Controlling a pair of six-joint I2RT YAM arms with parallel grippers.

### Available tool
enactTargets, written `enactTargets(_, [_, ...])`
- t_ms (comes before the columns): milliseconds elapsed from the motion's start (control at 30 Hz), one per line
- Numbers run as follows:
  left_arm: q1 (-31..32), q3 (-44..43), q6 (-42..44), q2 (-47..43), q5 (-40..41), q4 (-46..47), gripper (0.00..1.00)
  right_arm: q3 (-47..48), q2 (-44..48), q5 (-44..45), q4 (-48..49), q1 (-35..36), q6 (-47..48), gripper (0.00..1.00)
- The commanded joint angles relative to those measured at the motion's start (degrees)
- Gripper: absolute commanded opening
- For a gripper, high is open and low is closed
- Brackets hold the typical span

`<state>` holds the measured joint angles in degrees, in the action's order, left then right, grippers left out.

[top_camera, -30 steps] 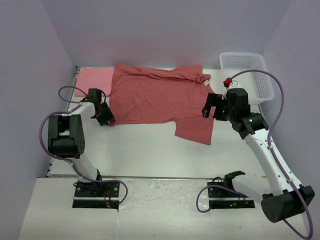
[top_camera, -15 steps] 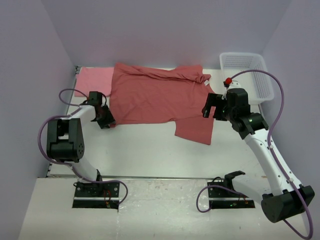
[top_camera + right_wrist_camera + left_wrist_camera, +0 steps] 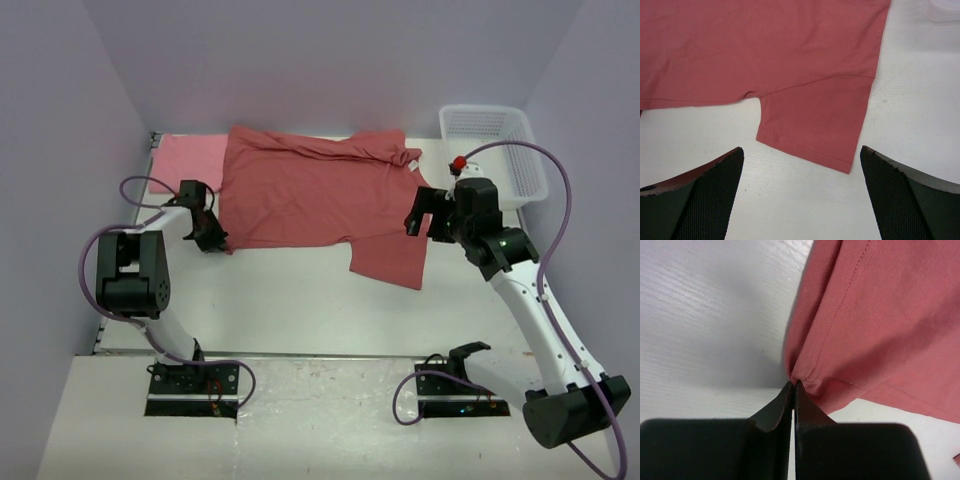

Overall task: Fold and stack the t-shirts
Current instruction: Flatten out the tshirt

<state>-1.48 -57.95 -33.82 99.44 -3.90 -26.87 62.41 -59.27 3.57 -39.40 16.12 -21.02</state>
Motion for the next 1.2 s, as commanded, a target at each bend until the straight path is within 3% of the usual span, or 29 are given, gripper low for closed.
enactTargets(0, [0.07, 0.64, -0.80, -0.64, 2.93, -2.48, 0.00, -0.88, 1.08, 1.17, -0.06, 0.23, -2.97, 0.99])
enactTargets(200, [0.16, 3.46, -0.72, -10.48, 7.06, -4.41, 0.00, -8.50, 1.69, 4.25, 0.98, 0.32, -15.07, 0.99])
enactTargets(333, [0.16, 4.25, 0.34, -17.07, 7.94, -5.64, 0.00, -19.32, 8.97, 4.43, 9.83, 0.23, -25.73, 0.98])
enactTargets(433, [0.16, 5.31, 0.60, -20.76, 8.65, -5.82, 0.00, -23.56, 11.89, 6.44, 9.52, 0.23, -31.62, 0.98])
enactTargets(900, [0.60, 10.49, -0.81, -26.39, 9.08, -3.27, 0.00, -32.26, -3.21, 0.12, 13.65, -1.44, -43.75, 0.98])
enactTargets(1167, [0.60, 11.64, -0.98, -30.35, 9.96, -2.83, 0.00, -32.97, -4.37, 2.67, 10.57, -1.53, -46.92, 0.94])
